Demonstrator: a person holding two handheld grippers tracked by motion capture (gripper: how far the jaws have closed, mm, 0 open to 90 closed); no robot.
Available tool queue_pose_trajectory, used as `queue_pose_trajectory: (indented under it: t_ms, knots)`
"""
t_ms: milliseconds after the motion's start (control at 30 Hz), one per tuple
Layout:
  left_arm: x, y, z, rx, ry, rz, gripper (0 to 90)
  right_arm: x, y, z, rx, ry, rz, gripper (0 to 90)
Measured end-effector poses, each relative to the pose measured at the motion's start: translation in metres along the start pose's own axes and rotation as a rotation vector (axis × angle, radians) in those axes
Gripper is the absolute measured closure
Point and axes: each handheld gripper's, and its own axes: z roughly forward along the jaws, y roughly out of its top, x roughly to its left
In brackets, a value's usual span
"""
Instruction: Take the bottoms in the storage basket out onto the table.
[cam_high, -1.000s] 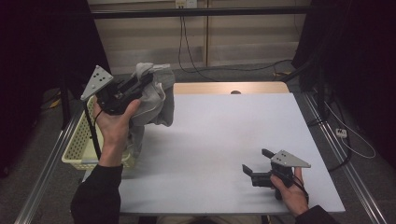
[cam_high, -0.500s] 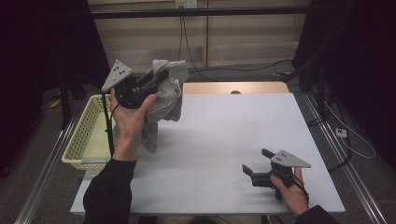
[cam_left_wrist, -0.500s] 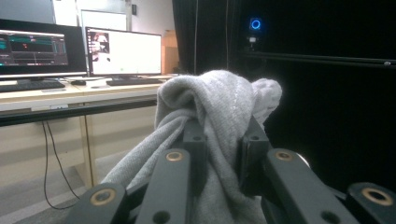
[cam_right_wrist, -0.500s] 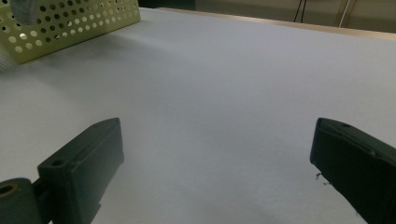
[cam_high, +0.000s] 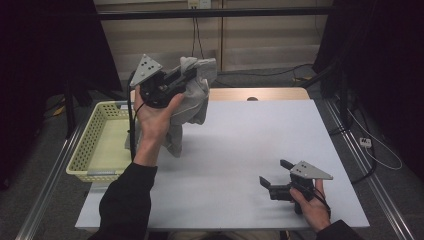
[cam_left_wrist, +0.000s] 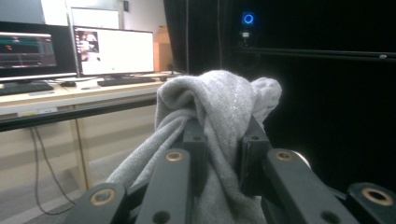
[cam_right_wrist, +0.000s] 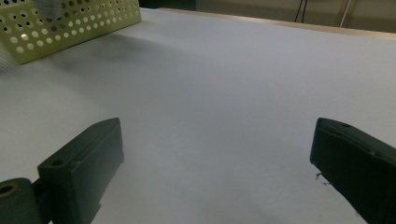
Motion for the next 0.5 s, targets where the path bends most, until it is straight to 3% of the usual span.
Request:
queue_pose_trajectory:
  t_ms: [500]
  knots:
    - [-0.02,-0.008,0.025,0.027,-0.049,-0.018,77.7,0.0,0.0,0.0,0.001,0.003,-0.002,2.7]
